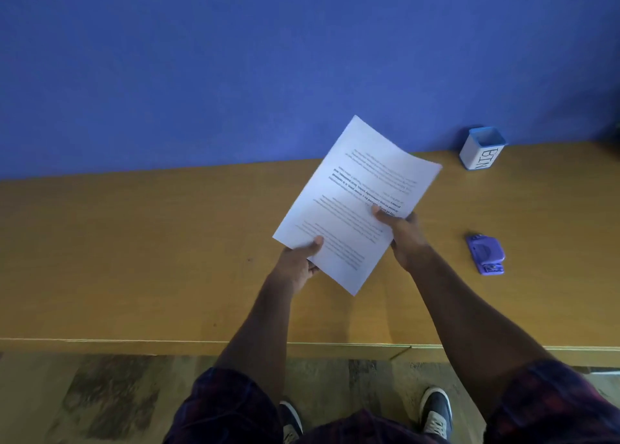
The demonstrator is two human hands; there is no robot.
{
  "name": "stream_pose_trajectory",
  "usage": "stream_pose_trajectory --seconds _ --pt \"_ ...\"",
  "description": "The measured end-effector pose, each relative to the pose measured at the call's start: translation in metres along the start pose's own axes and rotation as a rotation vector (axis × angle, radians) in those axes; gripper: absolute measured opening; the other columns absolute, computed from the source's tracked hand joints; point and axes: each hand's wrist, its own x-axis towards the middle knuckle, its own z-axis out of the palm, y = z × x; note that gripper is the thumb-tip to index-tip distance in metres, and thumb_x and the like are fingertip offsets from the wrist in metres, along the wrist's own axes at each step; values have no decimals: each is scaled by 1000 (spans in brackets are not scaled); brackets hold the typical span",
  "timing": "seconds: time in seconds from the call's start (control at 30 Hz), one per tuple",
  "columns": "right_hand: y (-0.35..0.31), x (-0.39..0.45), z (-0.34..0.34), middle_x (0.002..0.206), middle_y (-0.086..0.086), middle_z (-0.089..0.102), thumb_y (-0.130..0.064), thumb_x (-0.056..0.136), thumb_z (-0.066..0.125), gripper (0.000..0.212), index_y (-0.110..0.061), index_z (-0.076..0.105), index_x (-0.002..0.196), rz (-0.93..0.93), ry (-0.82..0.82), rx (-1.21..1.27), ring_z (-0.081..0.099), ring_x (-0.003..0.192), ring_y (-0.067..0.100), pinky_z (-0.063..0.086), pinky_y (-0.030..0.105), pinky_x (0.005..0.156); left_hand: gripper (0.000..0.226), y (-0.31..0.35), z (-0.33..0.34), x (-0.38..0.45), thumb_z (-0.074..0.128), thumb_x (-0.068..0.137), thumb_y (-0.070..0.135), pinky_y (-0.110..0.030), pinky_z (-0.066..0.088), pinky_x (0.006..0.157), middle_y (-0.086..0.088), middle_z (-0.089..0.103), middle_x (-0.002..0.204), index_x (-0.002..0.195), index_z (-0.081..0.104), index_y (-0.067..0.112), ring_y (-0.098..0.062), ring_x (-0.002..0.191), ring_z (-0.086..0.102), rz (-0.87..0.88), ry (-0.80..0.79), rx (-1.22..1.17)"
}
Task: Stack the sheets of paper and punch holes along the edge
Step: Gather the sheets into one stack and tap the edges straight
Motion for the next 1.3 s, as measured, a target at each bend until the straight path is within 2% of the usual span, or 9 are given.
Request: stream_pose_trajectory --seconds 0.13,0.27,0.4,0.47,0.63,0.83,1.07,1.17,1.3 --pt "-10 0 -4 117 5 76 -1 90 72 28 -10 71 116 -101 12 -50 73 106 21 61 36 83 51 18 -11 -4 87 76 37 -36 53 80 -3 77 109 120 70 16 -23 94 72 13 29 64" --pt "-17 -1 -12 105 -3 79 0 86 76 24 -18 76 101 -149 15 -122 76 96 13 60 23 73 28 49 -15 -1 77 89 37 -34 54 84 -8 79 108 106 78 14 -29 97 73 70 25 257" --pt "-20 -1 -8 100 0 80 -4 86 77 20 -18 77 100 -151 -28 -201 77 92 19 60 28 73 26 72 8 0 83 85 28 -41 57 95 -4 80 110 108 80 15 -24 103 76 172 -46 448" --pt "-23 -2 -3 101 1 80 -6 86 78 18 -19 78 98 -165 -45 -208 77 92 21 60 29 72 29 78 19 0 85 84 22 -36 59 87 3 80 110 111 79 17 -14 100 76 237 -38 532" --pt "-32 -8 2 102 1 80 -3 78 82 24 -24 81 91 -261 -45 -125 77 95 20 61 28 75 17 82 26 -3 87 80 16 -26 59 78 -3 81 105 97 84 19 -16 95 78 371 -53 338" --pt "11 -15 -18 94 2 77 -8 83 80 14 -11 76 96 -90 67 -538 74 95 26 60 40 78 32 33 12 -4 88 78 7 -52 56 101 -6 79 110 108 78 12 -25 108 73 227 93 548" --pt "5 -15 -20 94 -12 80 -15 85 80 16 -30 80 91 -211 26 -438 76 90 8 58 21 72 25 43 4 -3 85 82 7 -32 56 86 5 80 104 105 80 18 -11 97 76 310 33 554" --pt "13 -14 -24 89 -7 77 -19 84 82 16 -17 77 99 -134 90 -625 74 88 15 59 31 75 31 41 3 -2 84 84 13 -39 58 93 -5 78 113 114 78 12 -22 108 73 268 101 725" --pt "11 -13 -19 76 -22 67 -20 83 82 20 -11 77 100 -160 128 -708 67 68 -7 52 15 56 26 43 2 -1 84 84 15 -42 58 95 -10 78 115 109 79 12 -24 106 73 276 132 687"
